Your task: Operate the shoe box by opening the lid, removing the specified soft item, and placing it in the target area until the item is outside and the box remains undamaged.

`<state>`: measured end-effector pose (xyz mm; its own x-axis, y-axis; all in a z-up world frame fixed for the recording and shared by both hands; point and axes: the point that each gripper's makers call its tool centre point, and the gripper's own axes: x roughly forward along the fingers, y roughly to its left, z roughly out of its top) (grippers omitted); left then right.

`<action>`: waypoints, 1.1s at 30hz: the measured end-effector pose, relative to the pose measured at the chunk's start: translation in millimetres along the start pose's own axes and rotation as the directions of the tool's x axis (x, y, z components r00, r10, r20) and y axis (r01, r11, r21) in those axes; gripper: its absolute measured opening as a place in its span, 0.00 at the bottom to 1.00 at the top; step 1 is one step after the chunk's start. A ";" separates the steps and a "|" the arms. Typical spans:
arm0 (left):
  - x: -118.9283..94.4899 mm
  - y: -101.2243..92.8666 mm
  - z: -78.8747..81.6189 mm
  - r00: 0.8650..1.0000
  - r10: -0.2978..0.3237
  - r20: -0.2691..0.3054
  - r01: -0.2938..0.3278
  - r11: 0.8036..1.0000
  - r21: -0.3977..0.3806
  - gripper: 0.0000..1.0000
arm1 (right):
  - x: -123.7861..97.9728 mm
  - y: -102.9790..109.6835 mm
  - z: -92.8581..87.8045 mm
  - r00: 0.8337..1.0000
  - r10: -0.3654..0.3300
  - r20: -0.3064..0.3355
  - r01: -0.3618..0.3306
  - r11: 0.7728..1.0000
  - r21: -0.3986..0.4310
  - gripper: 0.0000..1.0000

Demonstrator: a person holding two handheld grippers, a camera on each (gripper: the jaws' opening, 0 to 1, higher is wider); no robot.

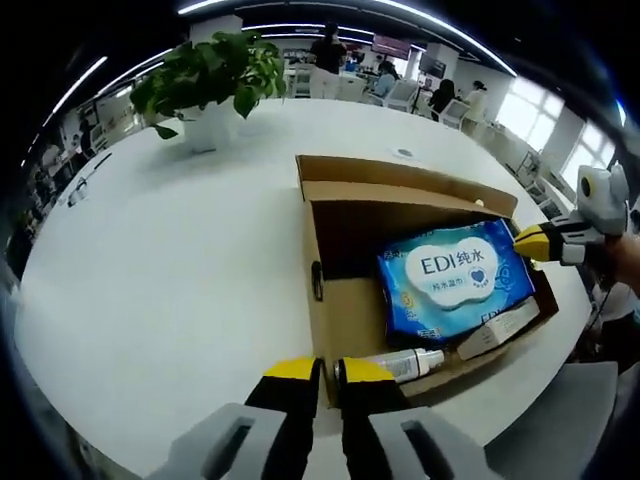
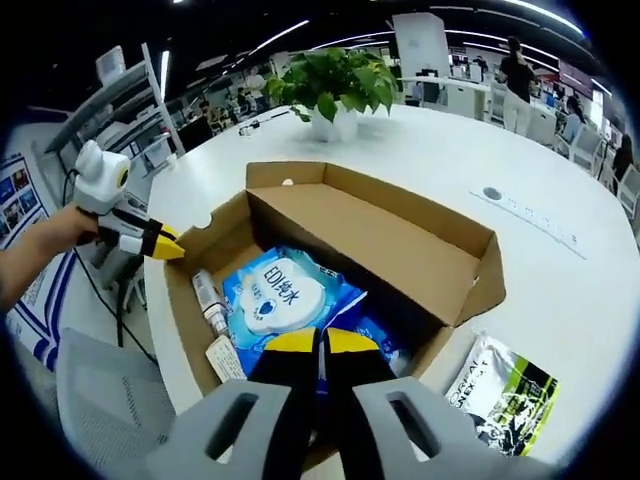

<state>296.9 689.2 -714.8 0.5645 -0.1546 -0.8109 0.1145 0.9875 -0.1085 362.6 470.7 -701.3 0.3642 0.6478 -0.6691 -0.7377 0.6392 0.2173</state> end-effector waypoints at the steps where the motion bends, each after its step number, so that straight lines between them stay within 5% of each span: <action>1: -0.8 -0.4 1.9 1.000 0.002 0.005 -0.002 1.000 0.007 0.08 | 0.3 0.2 -0.1 1.000 0.001 0.001 -0.001 1.000 0.002 0.00; 7: -8.0 -8.7 23.8 0.998 0.010 0.059 -0.013 0.999 0.048 0.20 | 1.7 -0.5 -1.7 1.000 0.000 0.006 0.000 1.000 0.016 0.00; 18: 3.1 -29.1 38.6 0.998 -0.021 0.059 0.013 0.991 0.133 0.23 | 4.3 -7.7 -9.4 1.000 -0.016 -0.013 0.016 0.999 0.035 0.00; 33: 41.9 -55.1 28.7 0.992 -0.111 -0.054 0.118 0.981 0.153 0.24 | 5.4 -10.7 -13.2 0.999 -0.028 -0.025 0.028 0.999 0.015 0.00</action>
<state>337.7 627.3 -726.3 0.5037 -0.2610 -0.8235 0.3037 0.9459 -0.1140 365.0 461.9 -716.7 0.3705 0.6193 -0.6923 -0.7188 0.6632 0.2086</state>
